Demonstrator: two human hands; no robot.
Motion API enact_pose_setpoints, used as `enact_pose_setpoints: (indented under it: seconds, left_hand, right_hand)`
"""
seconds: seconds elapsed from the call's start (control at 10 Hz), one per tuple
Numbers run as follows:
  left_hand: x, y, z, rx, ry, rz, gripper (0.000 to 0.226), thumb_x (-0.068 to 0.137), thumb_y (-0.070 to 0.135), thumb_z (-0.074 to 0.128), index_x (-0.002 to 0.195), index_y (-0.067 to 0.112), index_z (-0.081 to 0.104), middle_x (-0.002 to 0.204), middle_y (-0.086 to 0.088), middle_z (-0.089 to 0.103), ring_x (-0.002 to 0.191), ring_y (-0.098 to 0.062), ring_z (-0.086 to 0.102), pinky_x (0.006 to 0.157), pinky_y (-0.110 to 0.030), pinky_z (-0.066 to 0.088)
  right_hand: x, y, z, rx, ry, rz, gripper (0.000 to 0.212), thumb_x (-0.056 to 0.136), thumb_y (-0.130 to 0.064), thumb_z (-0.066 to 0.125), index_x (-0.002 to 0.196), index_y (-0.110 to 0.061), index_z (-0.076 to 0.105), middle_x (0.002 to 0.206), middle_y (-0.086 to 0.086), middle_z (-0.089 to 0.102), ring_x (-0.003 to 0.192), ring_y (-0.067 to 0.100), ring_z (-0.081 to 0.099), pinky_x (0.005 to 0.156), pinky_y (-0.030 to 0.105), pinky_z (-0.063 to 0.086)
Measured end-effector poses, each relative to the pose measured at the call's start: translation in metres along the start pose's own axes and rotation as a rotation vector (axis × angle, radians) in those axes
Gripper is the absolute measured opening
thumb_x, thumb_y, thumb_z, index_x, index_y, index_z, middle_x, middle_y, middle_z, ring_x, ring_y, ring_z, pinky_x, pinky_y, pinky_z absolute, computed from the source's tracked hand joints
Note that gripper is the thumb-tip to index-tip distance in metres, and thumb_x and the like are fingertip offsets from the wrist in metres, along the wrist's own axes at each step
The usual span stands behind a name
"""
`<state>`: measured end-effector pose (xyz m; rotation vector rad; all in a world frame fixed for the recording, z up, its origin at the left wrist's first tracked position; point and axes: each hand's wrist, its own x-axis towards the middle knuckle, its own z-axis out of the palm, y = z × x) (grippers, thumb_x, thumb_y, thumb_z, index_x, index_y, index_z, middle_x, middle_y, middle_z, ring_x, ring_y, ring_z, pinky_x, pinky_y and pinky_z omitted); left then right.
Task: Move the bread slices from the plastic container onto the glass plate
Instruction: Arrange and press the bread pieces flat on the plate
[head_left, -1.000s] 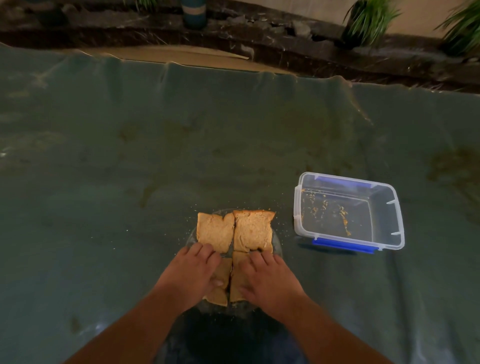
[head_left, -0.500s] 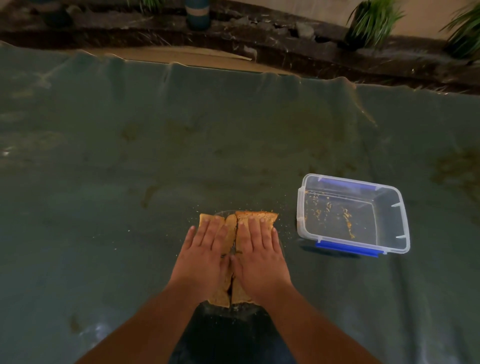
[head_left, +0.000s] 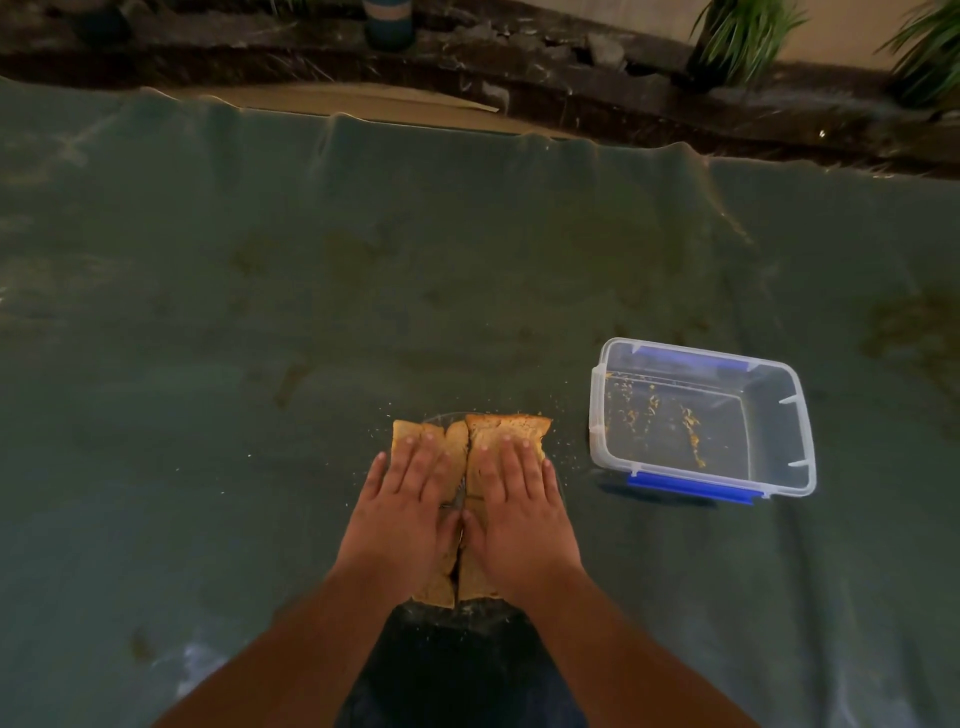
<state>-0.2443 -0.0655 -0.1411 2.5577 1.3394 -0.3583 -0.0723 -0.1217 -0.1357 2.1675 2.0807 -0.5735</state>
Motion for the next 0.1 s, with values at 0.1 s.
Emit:
enact_pose_setpoints:
  seconds: [0.1]
  left_hand:
    - [-0.0013, -0.0002, -0.0106, 0.008, 0.031, 0.000, 0.070, 0.101, 0.061, -0.001, 0.159, 0.021, -0.005, 0.170, -0.007, -0.011, 0.154, -0.028, -0.020, 0.125, -0.054, -0.007]
  right_hand:
    - [-0.0019, 0.0004, -0.0106, -0.014, -0.007, 0.002, 0.074, 0.106, -0.058, 0.010, 0.157, -0.018, -0.026, 0.169, 0.019, -0.022, 0.153, 0.038, -0.025, 0.121, 0.052, -0.018]
